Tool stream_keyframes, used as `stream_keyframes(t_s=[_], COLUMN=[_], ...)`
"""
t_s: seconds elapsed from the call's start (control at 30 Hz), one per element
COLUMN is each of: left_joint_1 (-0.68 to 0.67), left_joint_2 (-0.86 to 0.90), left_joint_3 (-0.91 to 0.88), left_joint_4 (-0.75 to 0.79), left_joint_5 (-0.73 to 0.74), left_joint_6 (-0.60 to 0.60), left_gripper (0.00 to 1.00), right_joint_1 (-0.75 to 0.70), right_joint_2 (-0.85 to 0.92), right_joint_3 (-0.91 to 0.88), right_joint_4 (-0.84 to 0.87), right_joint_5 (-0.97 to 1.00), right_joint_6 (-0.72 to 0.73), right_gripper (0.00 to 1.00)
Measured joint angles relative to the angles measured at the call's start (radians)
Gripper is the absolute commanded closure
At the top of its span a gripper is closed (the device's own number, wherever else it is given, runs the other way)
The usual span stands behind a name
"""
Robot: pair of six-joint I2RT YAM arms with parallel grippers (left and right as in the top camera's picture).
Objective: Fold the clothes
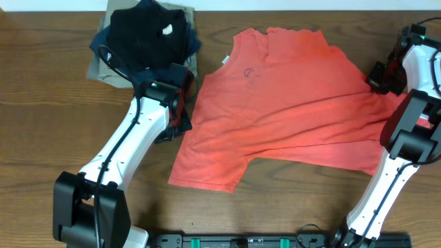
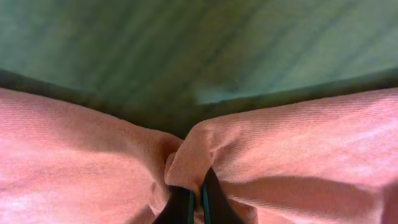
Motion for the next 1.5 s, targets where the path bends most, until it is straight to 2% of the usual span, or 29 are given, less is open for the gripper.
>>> stream_keyframes(t_s=[0.03, 0.07, 0.13, 0.17, 0.2, 0.27, 0.5, 0.57, 0.63, 0.7, 0.73, 0.77, 0.93, 1.1, 1.17, 1.27, 1.4, 1.5], left_joint_1=[0.000, 0.000, 0.000, 0.000, 0.000, 0.000, 0.000, 0.000, 0.000, 0.000, 0.000, 0.000, 0.000, 0.000, 0.000, 0.000, 0.000, 0.000], left_joint_2=[0.000, 0.000, 0.000, 0.000, 0.000, 0.000, 0.000, 0.000, 0.000, 0.000, 0.000, 0.000, 0.000, 0.000, 0.000, 0.000, 0.000, 0.000], left_joint_3=[0.000, 0.000, 0.000, 0.000, 0.000, 0.000, 0.000, 0.000, 0.000, 0.000, 0.000, 0.000, 0.000, 0.000, 0.000, 0.000, 0.000, 0.000], left_joint_4=[0.000, 0.001, 0.002, 0.005, 0.007, 0.008, 0.008, 0.008, 0.008, 0.008, 0.008, 0.008, 0.015, 0.027, 0.027, 0.027, 0.027, 0.027], left_joint_5=[0.000, 0.000, 0.000, 0.000, 0.000, 0.000, 0.000, 0.000, 0.000, 0.000, 0.000, 0.000, 0.000, 0.000, 0.000, 0.000, 0.000, 0.000], left_joint_6=[0.002, 0.004, 0.006, 0.007, 0.007, 0.007, 0.026, 0.030, 0.033, 0.034, 0.034, 0.034, 0.034, 0.034, 0.034, 0.034, 0.034, 0.034], left_gripper=[0.93, 0.93, 0.93, 0.93, 0.93, 0.93, 0.93, 0.93, 0.93, 0.93, 0.93, 0.92, 0.93, 0.93, 0.93, 0.93, 0.93, 0.93], right_joint_1=[-0.001, -0.002, -0.005, -0.006, -0.008, -0.012, -0.031, -0.041, -0.063, -0.094, -0.116, -0.139, -0.237, -0.261, -0.256, -0.251, -0.249, -0.249], right_joint_2=[0.000, 0.000, 0.000, 0.000, 0.000, 0.000, -0.001, -0.001, -0.001, -0.001, -0.001, -0.001, -0.001, -0.001, -0.001, -0.001, -0.001, -0.015], right_joint_3=[0.007, 0.016, 0.052, 0.077, 0.102, 0.147, 0.188, 0.188, 0.188, 0.188, 0.189, 0.189, 0.183, 0.116, 0.086, 0.037, -0.015, -0.040], right_joint_4=[-0.026, -0.046, -0.085, -0.101, -0.114, -0.140, -0.259, -0.277, -0.287, -0.287, -0.287, -0.284, -0.261, -0.198, -0.171, -0.120, -0.073, -0.043], right_joint_5=[0.017, 0.030, 0.048, 0.056, 0.063, 0.077, 0.174, 0.186, 0.189, 0.180, 0.171, 0.153, 0.072, 0.036, 0.026, 0.007, -0.002, -0.003], right_joint_6=[0.003, 0.005, 0.013, 0.010, 0.009, 0.002, 0.040, 0.064, 0.085, 0.098, 0.103, 0.103, 0.054, 0.016, 0.009, -0.005, -0.005, -0.006], right_gripper=[0.98, 0.91, 0.43, 0.24, 0.12, 0.01, 0.01, 0.07, 0.24, 0.51, 0.59, 0.62, 0.67, 0.66, 0.69, 0.78, 0.81, 0.86])
